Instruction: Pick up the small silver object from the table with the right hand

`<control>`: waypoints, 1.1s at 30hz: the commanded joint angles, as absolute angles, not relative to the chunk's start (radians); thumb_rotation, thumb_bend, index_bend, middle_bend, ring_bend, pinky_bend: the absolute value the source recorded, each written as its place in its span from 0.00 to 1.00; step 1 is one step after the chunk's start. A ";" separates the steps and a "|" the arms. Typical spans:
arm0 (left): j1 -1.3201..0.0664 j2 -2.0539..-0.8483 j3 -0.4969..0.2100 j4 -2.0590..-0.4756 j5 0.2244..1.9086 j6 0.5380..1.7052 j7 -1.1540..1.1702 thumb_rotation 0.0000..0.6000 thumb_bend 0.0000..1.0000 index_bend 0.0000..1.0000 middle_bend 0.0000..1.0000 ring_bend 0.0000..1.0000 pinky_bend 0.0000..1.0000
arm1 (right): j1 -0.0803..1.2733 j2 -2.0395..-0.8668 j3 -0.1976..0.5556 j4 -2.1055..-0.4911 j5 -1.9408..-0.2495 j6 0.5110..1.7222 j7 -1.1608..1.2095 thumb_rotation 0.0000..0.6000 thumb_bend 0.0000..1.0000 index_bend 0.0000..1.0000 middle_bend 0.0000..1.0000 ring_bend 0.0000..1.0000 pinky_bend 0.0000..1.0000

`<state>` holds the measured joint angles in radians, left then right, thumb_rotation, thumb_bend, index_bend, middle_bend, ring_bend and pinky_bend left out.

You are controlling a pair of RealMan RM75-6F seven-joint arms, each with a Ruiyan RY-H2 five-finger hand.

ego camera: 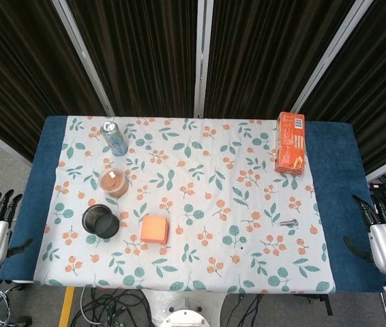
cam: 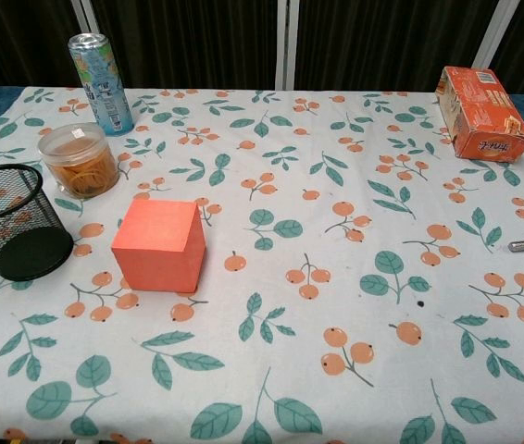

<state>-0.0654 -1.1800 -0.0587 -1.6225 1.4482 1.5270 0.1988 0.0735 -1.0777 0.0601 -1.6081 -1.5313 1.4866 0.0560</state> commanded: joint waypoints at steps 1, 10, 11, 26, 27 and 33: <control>-0.064 -1.182 -0.057 -1.621 1.448 1.527 0.198 1.00 0.00 0.11 0.05 0.00 0.00 | 0.078 -1.078 0.055 -1.611 -1.528 1.473 0.064 1.00 0.16 0.10 0.20 0.01 0.02; -0.057 -1.182 -0.051 -1.631 1.463 1.540 0.200 1.00 0.00 0.11 0.05 0.00 0.00 | 0.128 -1.069 0.049 -1.614 -1.572 1.415 0.091 1.00 0.20 0.25 0.23 0.04 0.04; -0.057 -1.183 -0.051 -1.631 1.463 1.538 0.199 1.00 0.00 0.11 0.05 0.00 0.00 | 0.147 -1.070 0.052 -1.614 -1.579 1.393 0.092 1.00 0.21 0.27 0.23 0.04 0.04; -0.050 -1.191 -0.044 -1.620 1.452 1.525 0.171 1.00 0.00 0.11 0.05 0.00 0.00 | 0.398 -1.294 0.081 -1.445 -1.524 1.050 -0.119 1.00 0.27 0.44 0.23 0.02 0.03; -0.051 -1.191 -0.044 -1.620 1.451 1.522 0.170 1.00 0.00 0.11 0.05 0.00 0.00 | 0.402 -1.310 0.081 -1.428 -1.520 1.049 -0.133 1.00 0.27 0.45 0.23 0.01 0.01; -0.052 -1.190 -0.043 -1.619 1.449 1.513 0.162 1.00 0.00 0.11 0.05 0.00 0.00 | 0.413 -1.387 0.065 -1.341 -1.507 1.042 -0.166 1.00 0.27 0.47 0.22 0.00 0.00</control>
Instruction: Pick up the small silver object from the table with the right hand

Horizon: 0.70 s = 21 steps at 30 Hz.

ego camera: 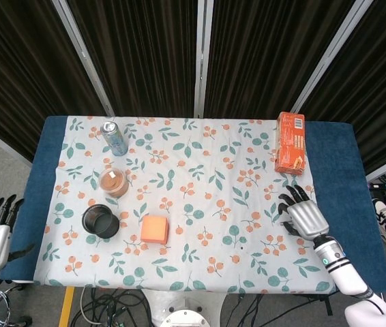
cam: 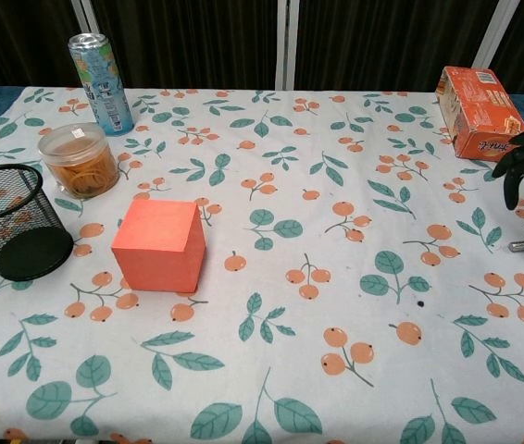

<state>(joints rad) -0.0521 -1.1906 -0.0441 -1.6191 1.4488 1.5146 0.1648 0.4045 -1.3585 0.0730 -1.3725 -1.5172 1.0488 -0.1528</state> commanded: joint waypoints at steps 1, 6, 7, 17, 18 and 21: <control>-0.052 -1.189 -0.043 -1.620 1.449 1.512 0.161 1.00 0.00 0.11 0.05 0.00 0.00 | 0.412 -1.392 0.062 -1.332 -1.506 1.045 -0.168 1.00 0.27 0.47 0.22 0.00 0.00; -0.053 -1.188 -0.041 -1.620 1.443 1.501 0.149 1.00 0.00 0.11 0.05 0.00 0.00 | 0.411 -1.416 0.043 -1.295 -1.502 1.043 -0.165 1.00 0.27 0.49 0.22 0.00 0.00; -0.053 -1.188 -0.040 -1.620 1.443 1.498 0.148 1.00 0.00 0.11 0.05 0.00 0.00 | 0.412 -1.420 0.040 -1.288 -1.502 1.040 -0.166 1.00 0.27 0.49 0.22 0.00 0.00; -0.051 -1.189 -0.036 -1.616 1.442 1.492 0.131 1.00 0.00 0.11 0.05 0.00 0.00 | 0.416 -1.461 0.026 -1.223 -1.498 1.050 -0.145 1.00 0.27 0.54 0.22 0.00 0.00; -0.051 -1.190 -0.036 -1.616 1.443 1.493 0.130 1.00 0.00 0.11 0.05 0.00 0.00 | 0.416 -1.462 0.025 -1.221 -1.499 1.052 -0.142 1.00 0.27 0.56 0.23 0.00 0.00; -0.050 -1.191 -0.037 -1.614 1.447 1.496 0.126 1.00 0.00 0.11 0.05 0.00 0.00 | 0.415 -1.462 0.024 -1.223 -1.504 1.067 -0.132 1.00 0.28 0.59 0.23 0.00 0.00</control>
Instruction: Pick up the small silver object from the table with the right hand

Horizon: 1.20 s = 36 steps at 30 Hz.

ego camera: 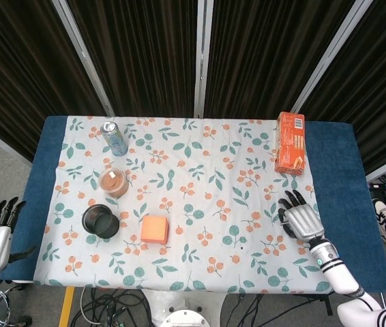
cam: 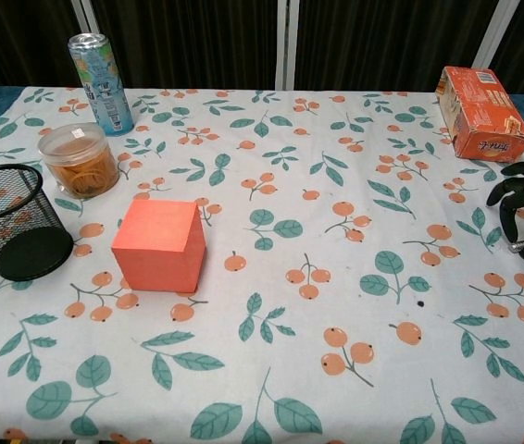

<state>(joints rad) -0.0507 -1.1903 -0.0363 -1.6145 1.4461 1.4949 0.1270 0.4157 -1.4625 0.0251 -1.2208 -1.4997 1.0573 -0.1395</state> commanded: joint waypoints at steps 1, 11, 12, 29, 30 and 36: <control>-0.050 -1.191 -0.037 -1.613 1.447 1.496 0.124 1.00 0.00 0.11 0.05 0.00 0.00 | 0.414 -1.460 0.024 -1.227 -1.507 1.073 -0.127 1.00 0.29 0.60 0.24 0.00 0.00; -0.053 -1.193 -0.037 -1.608 1.448 1.491 0.117 1.00 0.00 0.11 0.05 0.00 0.00 | 0.459 -1.368 0.083 -1.408 -1.489 1.066 0.101 1.00 0.30 0.62 0.24 0.00 0.00; -0.052 -1.193 -0.038 -1.608 1.447 1.491 0.117 1.00 0.00 0.11 0.05 0.00 0.00 | 0.468 -1.363 0.092 -1.419 -1.479 1.053 0.129 1.00 0.30 0.62 0.24 0.00 0.00; -0.057 -1.195 -0.037 -1.601 1.443 1.476 0.107 1.00 0.00 0.11 0.05 0.00 0.00 | 0.623 -1.455 0.169 -1.340 -1.320 0.769 0.427 1.00 0.29 0.63 0.24 0.00 0.00; -0.058 -1.196 -0.037 -1.601 1.442 1.475 0.107 1.00 0.00 0.11 0.05 0.00 0.00 | 0.626 -1.458 0.169 -1.336 -1.319 0.768 0.422 1.00 0.29 0.62 0.24 0.00 0.00; -0.059 -1.197 -0.037 -1.599 1.441 1.472 0.106 1.00 0.00 0.11 0.05 0.00 0.00 | 0.630 -1.468 0.163 -1.326 -1.312 0.777 0.389 1.00 0.29 0.51 0.23 0.00 0.00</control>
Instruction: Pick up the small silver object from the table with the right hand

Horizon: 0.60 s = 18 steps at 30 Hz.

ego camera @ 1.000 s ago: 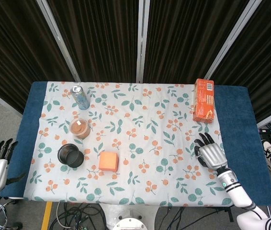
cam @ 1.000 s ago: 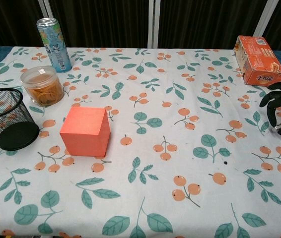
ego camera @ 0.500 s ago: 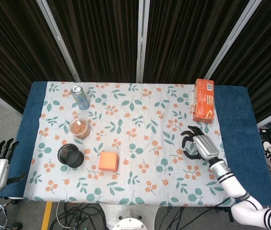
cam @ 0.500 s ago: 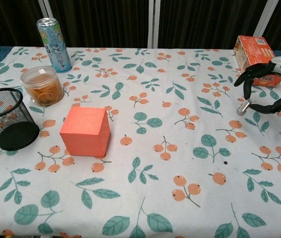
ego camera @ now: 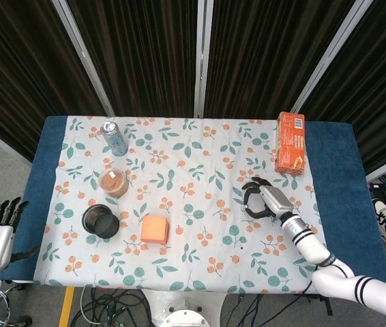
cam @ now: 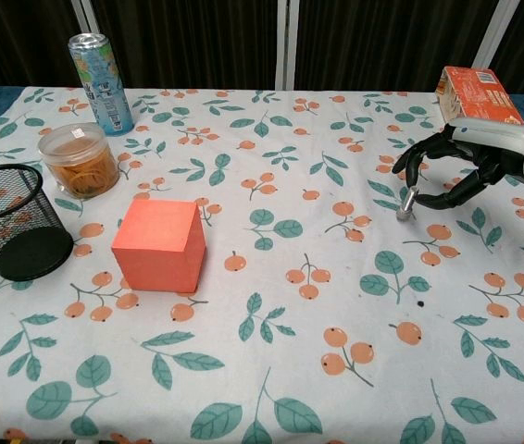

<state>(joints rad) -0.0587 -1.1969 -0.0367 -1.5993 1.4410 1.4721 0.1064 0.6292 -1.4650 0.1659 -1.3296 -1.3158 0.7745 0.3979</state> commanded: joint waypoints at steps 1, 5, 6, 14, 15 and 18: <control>-0.059 -1.197 -0.036 -1.598 1.442 1.472 0.107 1.00 0.00 0.11 0.05 0.00 0.00 | 0.631 -1.469 0.162 -1.325 -1.309 0.778 0.382 1.00 0.29 0.49 0.23 0.00 0.00; -0.061 -1.199 -0.036 -1.597 1.444 1.471 0.108 1.00 0.00 0.11 0.05 0.00 0.00 | 0.631 -1.476 0.160 -1.319 -1.299 0.785 0.359 1.00 0.30 0.45 0.22 0.00 0.00; -0.061 -1.199 -0.036 -1.597 1.444 1.471 0.108 1.00 0.00 0.11 0.05 0.00 0.00 | 0.631 -1.478 0.160 -1.318 -1.297 0.786 0.354 1.00 0.30 0.43 0.22 0.00 0.00; -0.058 -1.196 -0.035 -1.601 1.448 1.478 0.111 1.00 0.00 0.11 0.05 0.00 0.00 | 0.629 -1.463 0.151 -1.344 -1.312 0.806 0.333 1.00 0.29 0.27 0.19 0.00 0.00; -0.057 -1.195 -0.035 -1.602 1.449 1.480 0.112 1.00 0.00 0.11 0.05 0.00 0.00 | 0.624 -1.454 0.148 -1.358 -1.322 0.817 0.331 1.00 0.30 0.23 0.18 0.00 0.00; -0.055 -1.193 -0.035 -1.606 1.453 1.487 0.114 1.00 0.00 0.11 0.05 0.00 0.00 | 0.590 -1.397 0.130 -1.423 -1.365 0.888 0.310 1.00 0.30 0.16 0.16 0.00 0.00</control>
